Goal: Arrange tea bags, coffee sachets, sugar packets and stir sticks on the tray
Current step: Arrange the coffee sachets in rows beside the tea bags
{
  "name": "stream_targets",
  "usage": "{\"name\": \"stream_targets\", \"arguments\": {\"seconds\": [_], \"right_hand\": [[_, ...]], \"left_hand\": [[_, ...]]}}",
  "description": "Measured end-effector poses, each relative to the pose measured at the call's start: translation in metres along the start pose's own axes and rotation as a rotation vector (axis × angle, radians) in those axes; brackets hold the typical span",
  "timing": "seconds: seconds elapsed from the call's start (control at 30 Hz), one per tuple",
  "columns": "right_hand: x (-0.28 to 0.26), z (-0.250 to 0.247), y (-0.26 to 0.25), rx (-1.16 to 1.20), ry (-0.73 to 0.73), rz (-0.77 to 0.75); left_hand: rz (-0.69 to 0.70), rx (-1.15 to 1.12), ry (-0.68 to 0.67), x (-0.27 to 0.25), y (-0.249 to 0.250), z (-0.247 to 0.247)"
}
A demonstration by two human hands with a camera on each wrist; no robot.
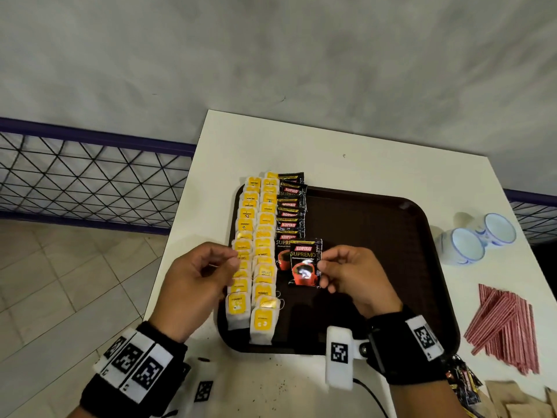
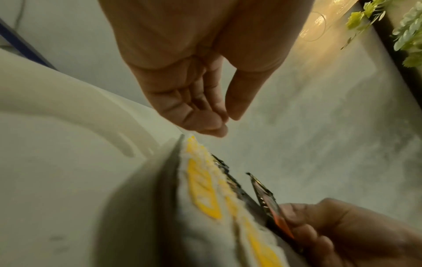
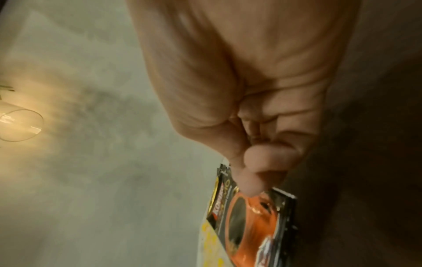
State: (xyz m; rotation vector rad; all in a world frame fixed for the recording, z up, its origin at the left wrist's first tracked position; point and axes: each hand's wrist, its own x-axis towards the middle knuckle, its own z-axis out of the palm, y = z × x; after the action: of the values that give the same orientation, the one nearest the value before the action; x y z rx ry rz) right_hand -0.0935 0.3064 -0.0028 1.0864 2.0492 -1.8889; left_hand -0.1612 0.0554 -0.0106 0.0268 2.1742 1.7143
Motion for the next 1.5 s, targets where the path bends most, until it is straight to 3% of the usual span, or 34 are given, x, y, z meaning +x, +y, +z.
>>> {"name": "stream_targets", "arguments": {"seconds": [0.13,0.37,1.0,1.2,1.4,1.5], "right_hand": [[0.008,0.006,0.005,-0.035,0.0,0.036],[0.012,0.021,0.005,-0.085,0.019,0.041],[0.009,0.028,0.004,-0.014,0.063,0.045],[-0.055,-0.033,0.015,-0.185,0.235,-0.077],[-0.165,-0.13,0.079,-0.311,0.436,-0.013],[-0.194,-0.16,0.107,-0.398,0.408,0.068]], "left_hand": [[-0.057,0.171,0.116,-0.001,-0.025,-0.017],[-0.133,0.165,0.031,-0.009,-0.043,-0.014],[-0.13,0.188,0.025,-0.011,-0.037,-0.018],[-0.042,0.268,0.035,-0.027,-0.013,-0.034],[0.098,0.449,-0.223,-0.076,0.002,-0.011],[0.187,0.501,-0.382,-0.106,0.003,0.02]]}}
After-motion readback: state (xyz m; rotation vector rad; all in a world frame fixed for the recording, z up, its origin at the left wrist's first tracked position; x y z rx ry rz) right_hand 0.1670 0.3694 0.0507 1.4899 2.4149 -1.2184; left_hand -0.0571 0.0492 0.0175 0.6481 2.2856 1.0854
